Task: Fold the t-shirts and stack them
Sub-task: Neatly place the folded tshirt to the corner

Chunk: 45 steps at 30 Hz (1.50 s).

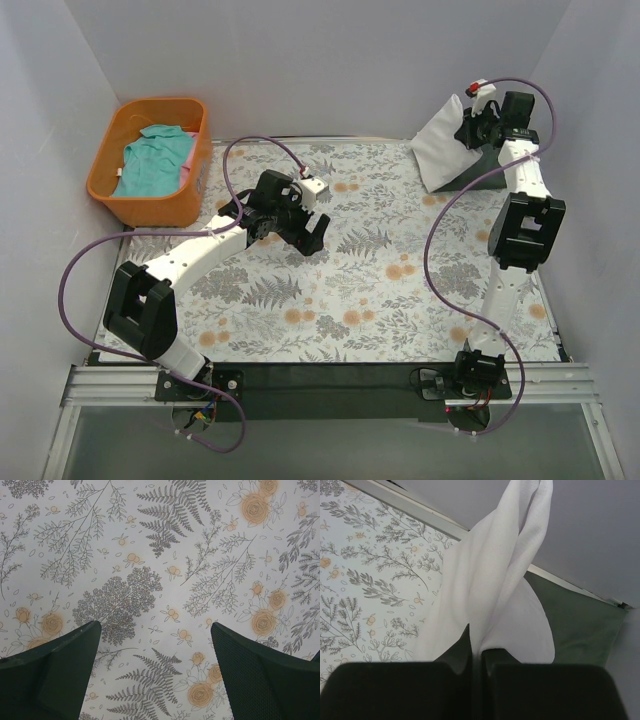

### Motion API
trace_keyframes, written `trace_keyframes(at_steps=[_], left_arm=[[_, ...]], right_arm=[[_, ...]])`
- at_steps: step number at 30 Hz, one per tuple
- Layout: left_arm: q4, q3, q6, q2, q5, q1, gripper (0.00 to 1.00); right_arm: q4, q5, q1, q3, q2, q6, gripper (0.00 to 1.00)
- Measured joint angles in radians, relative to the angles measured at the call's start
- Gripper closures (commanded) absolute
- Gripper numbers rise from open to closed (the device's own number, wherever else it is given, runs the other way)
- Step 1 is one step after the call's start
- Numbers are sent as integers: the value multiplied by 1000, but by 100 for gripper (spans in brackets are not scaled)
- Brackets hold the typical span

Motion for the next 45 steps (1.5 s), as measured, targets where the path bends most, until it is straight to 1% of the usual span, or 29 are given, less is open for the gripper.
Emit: trace_keyframes(at_steps=[5, 18, 29, 32, 33, 35, 38, 40, 45], left_arm=[[-8, 0, 0, 5, 3, 0, 15], [-52, 8, 3, 38, 6, 0, 14], [-72, 32, 4, 62, 6, 0, 14], [-75, 33, 4, 63, 7, 0, 14], [-75, 33, 4, 63, 7, 0, 14], [-75, 33, 4, 67, 7, 0, 14], [-75, 33, 4, 77, 7, 0, 14], [-75, 33, 4, 78, 7, 0, 14], [-74, 33, 3, 78, 11, 5, 14]], right_arm=[[-2, 0, -23, 20, 30, -28, 99], [6, 47, -58, 70, 191, -131, 99], [39, 110, -75, 71, 229, -193, 98], [55, 115, -78, 68, 229, -191, 76], [64, 121, -79, 66, 229, -187, 62], [82, 150, -83, 58, 229, -183, 53], [99, 193, -90, 41, 229, -180, 50], [108, 209, -97, 24, 225, -174, 49], [117, 275, -112, 10, 209, -151, 53]])
